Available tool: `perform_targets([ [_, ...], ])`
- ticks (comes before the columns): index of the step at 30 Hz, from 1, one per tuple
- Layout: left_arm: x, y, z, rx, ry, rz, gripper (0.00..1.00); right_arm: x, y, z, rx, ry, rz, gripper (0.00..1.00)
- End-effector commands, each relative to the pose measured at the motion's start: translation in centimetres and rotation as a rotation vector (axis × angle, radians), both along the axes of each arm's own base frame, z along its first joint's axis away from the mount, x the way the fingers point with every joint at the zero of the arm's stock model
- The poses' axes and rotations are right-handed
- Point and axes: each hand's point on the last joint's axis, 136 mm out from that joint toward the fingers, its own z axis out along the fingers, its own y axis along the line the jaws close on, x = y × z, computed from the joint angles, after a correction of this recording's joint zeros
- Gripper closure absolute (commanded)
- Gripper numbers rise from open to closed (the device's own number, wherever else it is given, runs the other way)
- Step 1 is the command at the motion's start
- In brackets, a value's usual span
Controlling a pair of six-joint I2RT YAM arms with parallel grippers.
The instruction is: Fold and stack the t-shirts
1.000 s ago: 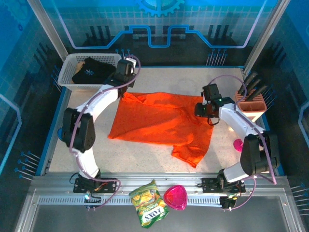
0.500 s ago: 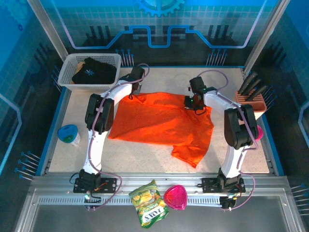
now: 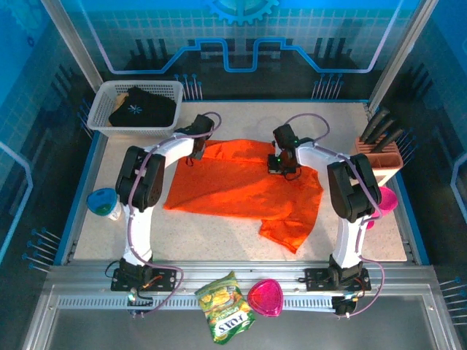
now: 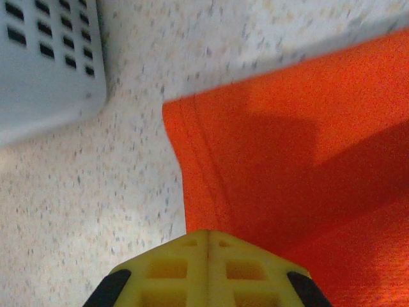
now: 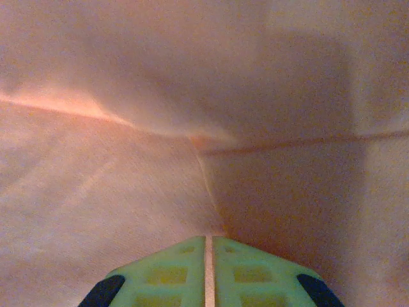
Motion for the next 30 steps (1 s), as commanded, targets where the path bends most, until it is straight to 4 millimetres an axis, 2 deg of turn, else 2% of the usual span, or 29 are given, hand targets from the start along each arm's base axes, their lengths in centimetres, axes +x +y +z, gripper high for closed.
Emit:
perform_targets([
  [1,-0.6,0.4,1.9,0.019,-0.074,0.037,1.0,-1.2,0.4,0.0,0.006,0.009,-0.01,0.88],
  [7,-1.0,0.3,4.0,0.039,-0.142,0.041,1.0,-2.3,0.1,-1.1,-0.005,0.025,-0.03,0.88],
  [10,-1.2,-0.2,4.0,0.034,-0.153,0.034,1.0,-2.4,0.1,-0.7,0.006,0.019,-0.034,0.88],
  [13,-2.0,-0.4,4.9,0.051,-0.194,0.051,1.0,-2.2,0.6,1.2,0.031,-0.018,-0.016,0.89],
  [16,-3.2,0.1,8.2,0.006,-0.286,0.107,0.99,-2.3,0.7,4.0,0.046,-0.075,0.01,0.87],
  [17,-3.8,0.4,9.6,-0.012,-0.317,0.128,0.94,-2.4,0.6,5.0,0.048,-0.093,0.016,0.87],
  [19,-5.7,1.5,12.6,-0.053,-0.363,0.185,0.83,-2.9,0.4,7.0,0.05,-0.128,0.037,0.83],
  [21,-8.0,2.7,14.8,-0.103,-0.372,0.263,0.72,-3.5,0.0,8.6,0.043,-0.157,0.056,0.79],
  [23,-10.5,3.7,15.6,-0.179,-0.34,0.343,0.59,-4.3,-0.5,9.9,0.038,-0.182,0.068,0.76],
  [26,-14.7,4.1,14.8,-0.293,-0.254,0.404,0.44,-5.7,-1.2,11.5,0.037,-0.209,0.083,0.7],
  [30,-20.3,4.4,12.2,-0.451,-0.173,0.478,0.4,-7.5,-1.8,13.7,0.053,-0.259,0.107,0.62],
])
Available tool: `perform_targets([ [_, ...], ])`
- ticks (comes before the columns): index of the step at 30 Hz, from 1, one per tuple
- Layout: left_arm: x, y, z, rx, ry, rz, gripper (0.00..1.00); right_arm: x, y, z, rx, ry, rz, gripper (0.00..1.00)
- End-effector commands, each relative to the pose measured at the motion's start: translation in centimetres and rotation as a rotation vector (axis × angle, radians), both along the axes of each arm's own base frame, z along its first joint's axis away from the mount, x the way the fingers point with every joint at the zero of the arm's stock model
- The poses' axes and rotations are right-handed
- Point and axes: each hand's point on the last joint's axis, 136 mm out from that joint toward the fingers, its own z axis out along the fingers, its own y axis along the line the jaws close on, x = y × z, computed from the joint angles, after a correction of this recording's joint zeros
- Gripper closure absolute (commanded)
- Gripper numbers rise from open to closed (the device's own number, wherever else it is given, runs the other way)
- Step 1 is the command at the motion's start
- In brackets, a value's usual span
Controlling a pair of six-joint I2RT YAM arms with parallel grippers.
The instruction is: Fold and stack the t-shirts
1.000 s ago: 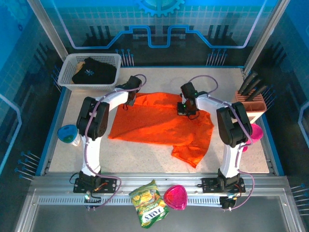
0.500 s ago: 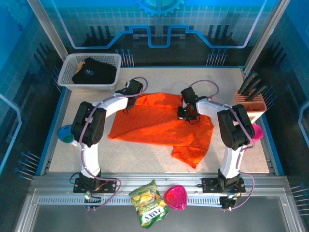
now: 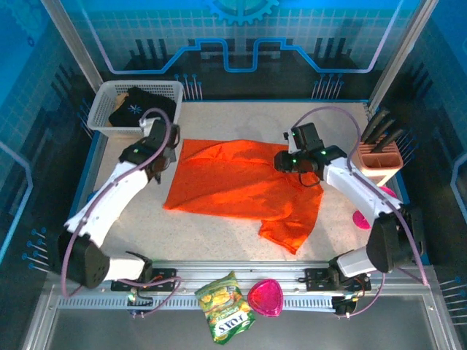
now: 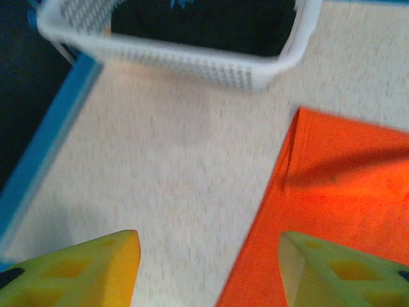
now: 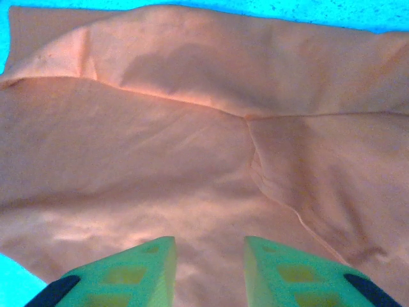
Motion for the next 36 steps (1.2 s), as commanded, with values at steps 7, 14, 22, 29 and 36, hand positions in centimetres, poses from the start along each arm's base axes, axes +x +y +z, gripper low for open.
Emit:
perform_targets([
  [7,-11.4,-0.2,-8.5,-0.377,0.265,0.119,0.37,-4.1,-0.7,2.2,-0.008,-0.033,0.091,0.54],
  [14,-8.8,-4.5,-6.2,-0.494,0.158,-0.174,0.29,-4.9,-0.6,2.8,-0.012,-0.08,0.154,0.53],
  [22,-2.8,-5.5,3.5,-0.295,-0.268,-0.476,0.09,-5.1,-0.6,4.1,-0.003,-0.172,0.198,0.5],
  [29,-4.6,-3.0,-3.1,-0.424,0.026,-0.107,0.08,-5.0,-1.2,3.5,-0.023,-0.171,0.198,0.5],
  [36,-9.7,-2.5,-11.4,-0.516,0.365,0.164,0.16,-4.6,-2.1,2.7,-0.034,-0.147,0.184,0.5],
])
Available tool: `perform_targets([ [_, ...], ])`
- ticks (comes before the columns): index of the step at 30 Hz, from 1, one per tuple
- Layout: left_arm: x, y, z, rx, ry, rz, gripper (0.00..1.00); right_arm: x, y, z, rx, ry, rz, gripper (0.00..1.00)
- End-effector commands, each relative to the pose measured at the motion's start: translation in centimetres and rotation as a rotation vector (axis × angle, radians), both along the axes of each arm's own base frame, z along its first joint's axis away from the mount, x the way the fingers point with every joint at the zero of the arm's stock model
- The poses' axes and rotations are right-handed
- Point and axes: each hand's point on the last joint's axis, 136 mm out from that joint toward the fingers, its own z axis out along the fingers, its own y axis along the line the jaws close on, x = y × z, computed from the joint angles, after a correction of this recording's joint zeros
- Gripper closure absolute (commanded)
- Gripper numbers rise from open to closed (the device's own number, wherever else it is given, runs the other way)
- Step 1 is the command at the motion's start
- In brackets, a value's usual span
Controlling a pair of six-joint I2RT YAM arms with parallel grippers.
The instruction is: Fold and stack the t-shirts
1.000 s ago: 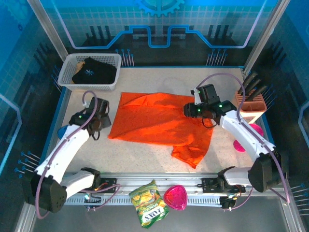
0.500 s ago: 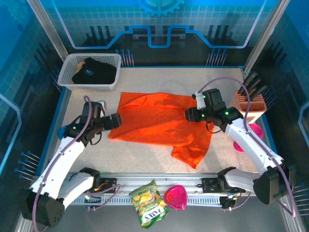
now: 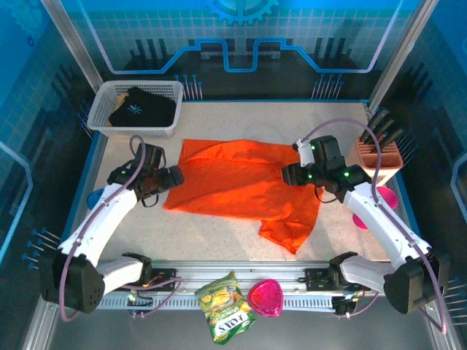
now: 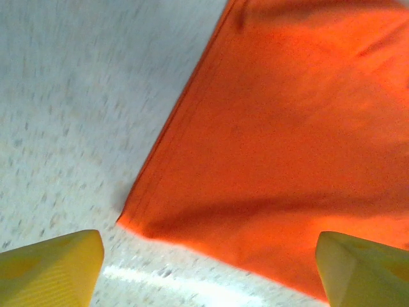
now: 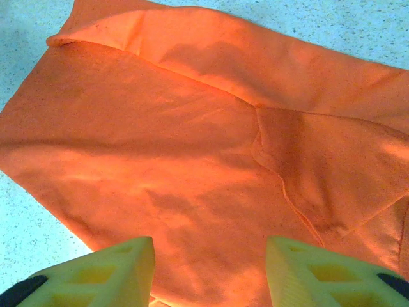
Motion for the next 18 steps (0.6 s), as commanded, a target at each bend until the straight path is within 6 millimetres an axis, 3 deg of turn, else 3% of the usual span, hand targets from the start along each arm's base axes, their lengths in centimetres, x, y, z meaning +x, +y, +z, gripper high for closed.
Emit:
perform_targets([
  [1,-3.8,0.6,-3.7,-0.047,0.174,0.149,0.21,0.2,-0.4,-0.5,-0.003,0.01,0.005,0.5],
  [7,-4.2,1.5,-5.7,-0.07,0.146,0.274,0.46,0.3,-0.6,-1.3,0.012,0.031,0.004,0.5],
  [18,-2.8,1.7,-9.6,-0.075,0.235,0.34,0.47,0.2,-1.1,-1.5,0.018,0.045,-0.008,0.5],
])
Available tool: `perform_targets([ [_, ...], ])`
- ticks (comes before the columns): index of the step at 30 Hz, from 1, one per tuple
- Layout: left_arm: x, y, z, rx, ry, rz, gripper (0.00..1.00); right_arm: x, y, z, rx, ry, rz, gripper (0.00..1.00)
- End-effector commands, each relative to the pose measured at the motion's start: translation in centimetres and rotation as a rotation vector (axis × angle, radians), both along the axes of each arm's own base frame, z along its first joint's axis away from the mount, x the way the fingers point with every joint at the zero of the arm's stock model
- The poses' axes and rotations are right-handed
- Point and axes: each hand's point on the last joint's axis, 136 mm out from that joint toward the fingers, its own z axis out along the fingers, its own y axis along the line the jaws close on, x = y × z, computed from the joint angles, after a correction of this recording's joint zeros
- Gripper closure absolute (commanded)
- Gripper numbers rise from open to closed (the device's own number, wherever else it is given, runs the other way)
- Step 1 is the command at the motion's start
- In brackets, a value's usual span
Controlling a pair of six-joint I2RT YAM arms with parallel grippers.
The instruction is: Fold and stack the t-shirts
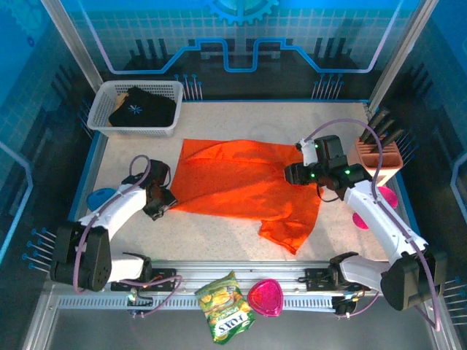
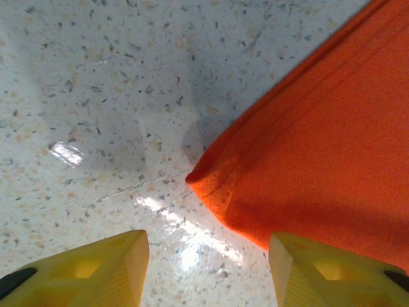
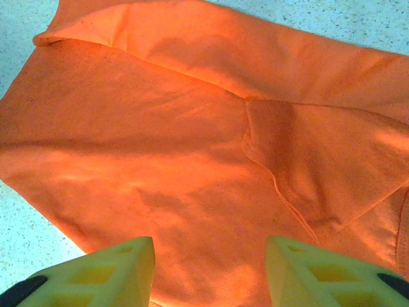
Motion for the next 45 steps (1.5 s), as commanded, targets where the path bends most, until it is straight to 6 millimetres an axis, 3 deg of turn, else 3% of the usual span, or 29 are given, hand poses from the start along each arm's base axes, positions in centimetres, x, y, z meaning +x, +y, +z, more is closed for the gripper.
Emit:
perform_targets([
  [1,0.8,0.5,-0.5,0.004,-0.023,0.052,0.47,-0.3,-0.1,-0.5,0.003,0.014,0.016,0.5],
  [7,1.3,1.2,-1.9,0.013,-0.02,0.071,0.48,-0.5,-0.2,-0.9,0.002,0.031,0.012,0.5],
  [12,2.0,0.6,-3.6,-0.027,-0.016,0.068,0.58,-0.9,0.2,-0.8,0.015,0.048,0.03,0.5],
  [19,2.3,0.4,-4.0,-0.035,-0.029,0.046,0.68,-1.7,0.9,1.7,0.015,-0.008,0.095,0.5],
  [24,3.7,-0.1,-4.1,-0.055,-0.054,0.019,0.76,-2.8,0.7,4.2,-0.148,-0.129,0.202,0.5],
  [28,5.4,-0.6,-4.2,-0.074,-0.074,-0.009,0.89,-5.4,0.6,5.0,-0.34,-0.234,0.412,0.48],
  [30,6.3,-0.9,-4.3,-0.093,-0.081,-0.024,0.99,-7.5,-0.1,4.3,-0.48,-0.276,0.561,0.43],
  [34,7.6,-1.4,-4.1,-0.122,-0.112,-0.041,1.0,-10.9,-2.2,2.2,-0.688,-0.252,0.748,0.38],
  [41,8.5,-1.6,-2.4,-0.132,-0.173,-0.07,1.0,-19.8,-2.9,-5.4,-0.725,0.017,1.094,0.37],
  [44,8.4,-1.6,-1.6,-0.13,-0.197,-0.08,1.0,-20.7,-2.1,-7.6,-0.727,0.027,1.122,0.37],
  [45,8.5,-1.6,-1.3,-0.128,-0.205,-0.083,1.0,-20.1,-1.7,-8.1,-0.759,-0.006,1.113,0.37],
])
